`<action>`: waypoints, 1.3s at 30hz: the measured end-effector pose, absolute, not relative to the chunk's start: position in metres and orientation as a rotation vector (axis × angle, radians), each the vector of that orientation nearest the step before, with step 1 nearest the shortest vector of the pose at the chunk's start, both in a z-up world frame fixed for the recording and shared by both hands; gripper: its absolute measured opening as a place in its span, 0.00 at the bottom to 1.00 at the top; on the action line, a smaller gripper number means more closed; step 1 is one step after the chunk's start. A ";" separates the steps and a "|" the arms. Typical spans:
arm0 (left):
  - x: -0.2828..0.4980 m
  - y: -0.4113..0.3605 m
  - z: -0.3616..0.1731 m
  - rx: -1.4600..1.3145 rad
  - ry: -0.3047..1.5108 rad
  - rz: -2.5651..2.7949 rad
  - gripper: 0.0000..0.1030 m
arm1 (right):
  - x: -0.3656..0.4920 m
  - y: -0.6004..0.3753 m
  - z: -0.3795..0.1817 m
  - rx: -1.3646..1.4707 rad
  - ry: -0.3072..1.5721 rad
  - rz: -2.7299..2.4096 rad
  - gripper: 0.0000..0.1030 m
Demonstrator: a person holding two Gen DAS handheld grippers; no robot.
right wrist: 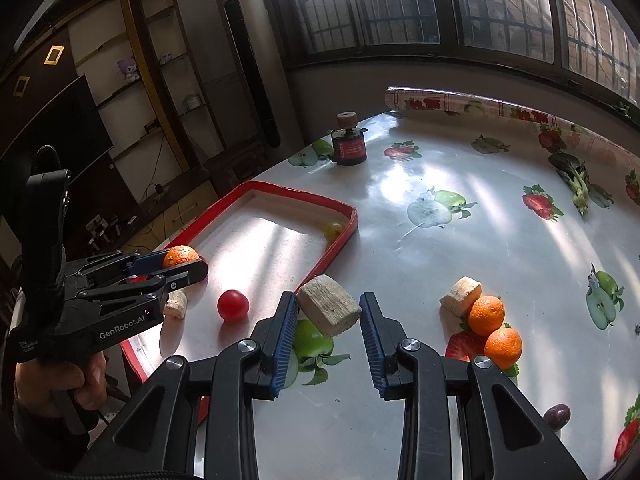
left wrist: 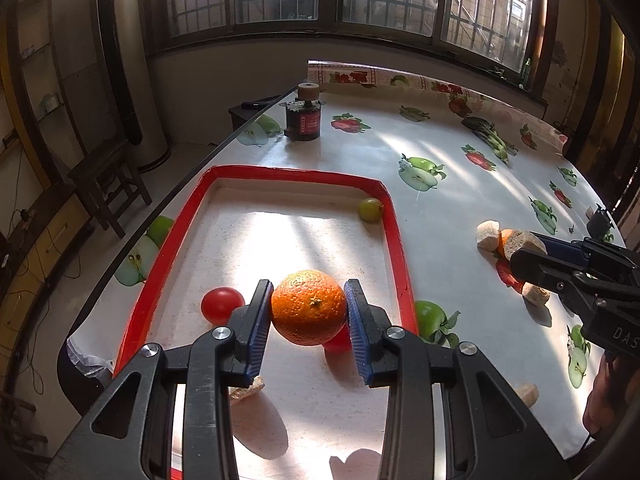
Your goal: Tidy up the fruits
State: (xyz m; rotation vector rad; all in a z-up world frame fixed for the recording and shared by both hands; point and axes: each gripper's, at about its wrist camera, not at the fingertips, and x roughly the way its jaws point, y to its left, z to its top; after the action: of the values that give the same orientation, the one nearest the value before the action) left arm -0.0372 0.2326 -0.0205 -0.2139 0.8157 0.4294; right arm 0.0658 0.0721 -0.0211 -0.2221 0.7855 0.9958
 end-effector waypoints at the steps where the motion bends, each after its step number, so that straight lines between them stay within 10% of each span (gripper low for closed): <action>1: -0.038 0.235 -0.020 -0.216 0.815 0.432 0.33 | 0.066 0.075 -0.021 -0.224 0.786 1.001 0.32; 39: 0.006 0.328 -0.072 -0.341 0.996 0.503 0.33 | 0.083 0.224 -0.089 -0.415 0.937 1.110 0.33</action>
State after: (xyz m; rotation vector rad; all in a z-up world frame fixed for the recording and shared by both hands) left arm 0.0065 0.3282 -0.0716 -0.3405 0.9958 0.5028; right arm 0.0827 0.2236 -0.0888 -0.4151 0.9371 1.1097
